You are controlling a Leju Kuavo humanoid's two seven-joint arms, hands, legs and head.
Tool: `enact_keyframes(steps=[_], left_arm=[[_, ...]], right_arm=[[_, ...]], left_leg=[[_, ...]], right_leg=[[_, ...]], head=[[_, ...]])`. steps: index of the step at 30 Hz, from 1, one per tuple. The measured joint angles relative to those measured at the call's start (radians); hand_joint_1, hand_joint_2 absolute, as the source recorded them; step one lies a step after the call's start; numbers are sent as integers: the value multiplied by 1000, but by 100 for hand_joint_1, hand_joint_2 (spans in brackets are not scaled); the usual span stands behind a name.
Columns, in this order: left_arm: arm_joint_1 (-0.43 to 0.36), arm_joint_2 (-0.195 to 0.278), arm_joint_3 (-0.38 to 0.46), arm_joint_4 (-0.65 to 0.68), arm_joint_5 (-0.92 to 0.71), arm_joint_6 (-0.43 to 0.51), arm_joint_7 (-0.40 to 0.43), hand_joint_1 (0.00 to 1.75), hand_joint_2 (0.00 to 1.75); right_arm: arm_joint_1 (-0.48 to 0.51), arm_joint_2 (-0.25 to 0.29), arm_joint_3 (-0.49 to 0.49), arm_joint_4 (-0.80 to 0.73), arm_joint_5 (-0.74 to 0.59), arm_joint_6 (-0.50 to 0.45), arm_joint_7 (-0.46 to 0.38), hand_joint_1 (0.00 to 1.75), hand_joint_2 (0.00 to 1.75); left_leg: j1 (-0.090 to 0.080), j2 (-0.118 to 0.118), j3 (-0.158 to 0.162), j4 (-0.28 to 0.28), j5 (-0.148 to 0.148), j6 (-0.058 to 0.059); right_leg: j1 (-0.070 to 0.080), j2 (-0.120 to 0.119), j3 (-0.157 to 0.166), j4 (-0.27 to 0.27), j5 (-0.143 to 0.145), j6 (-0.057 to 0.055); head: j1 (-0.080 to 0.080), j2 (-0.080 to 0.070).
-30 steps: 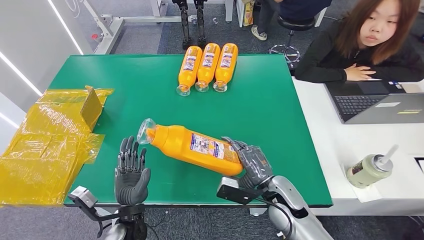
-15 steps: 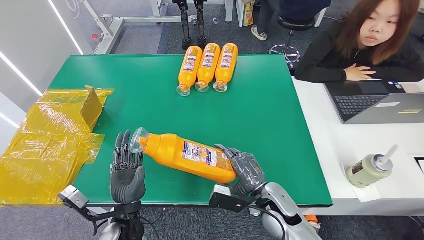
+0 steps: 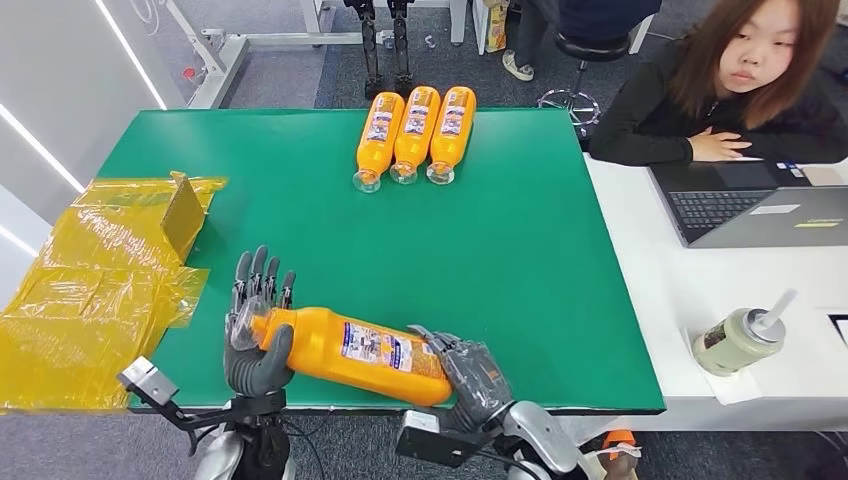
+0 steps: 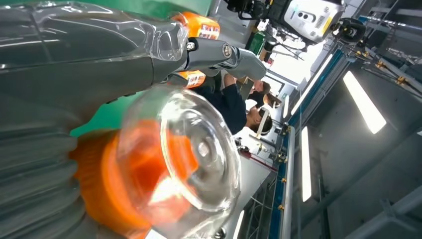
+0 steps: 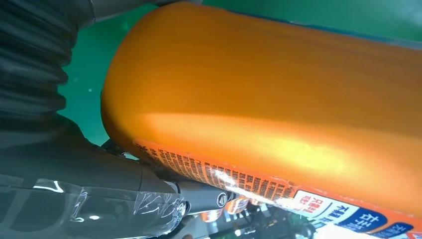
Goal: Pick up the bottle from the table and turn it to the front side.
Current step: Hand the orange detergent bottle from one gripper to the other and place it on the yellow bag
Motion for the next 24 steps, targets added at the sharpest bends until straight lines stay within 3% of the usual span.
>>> enact_keyframes(steps=[12,13,14,17,18,24], left_arm=[[-26,-2,3,17,41,-51,14,0,175],[-28,-2,4,17,43,-53,14,7,175],[-29,-2,5,18,44,-55,14,40,175],[-33,-2,10,19,45,-57,14,164,175],[-34,-2,11,20,45,-58,13,174,175],[-31,-2,17,20,53,-58,12,175,175]], right_arm=[[-27,57,40,34,-31,35,0,175,175],[-30,60,41,37,-31,35,1,175,175],[-31,62,42,39,-31,35,2,175,175],[-36,68,45,45,-31,35,4,175,175],[-37,70,46,46,-31,36,5,175,175],[-48,90,47,51,-26,51,8,175,175]], left_leg=[[0,0,0,0,1,-1],[0,0,0,0,1,-1],[0,0,0,0,1,-1],[0,0,0,0,1,-1],[0,0,0,0,1,-1],[0,0,0,0,1,-1]], right_leg=[[0,0,0,0,0,0],[0,0,0,0,0,0],[0,0,0,0,0,0],[0,0,0,0,0,0],[0,0,0,0,0,0],[0,0,0,0,0,0]], head=[[0,0],[0,0],[0,0],[0,0],[0,0],[0,0]])
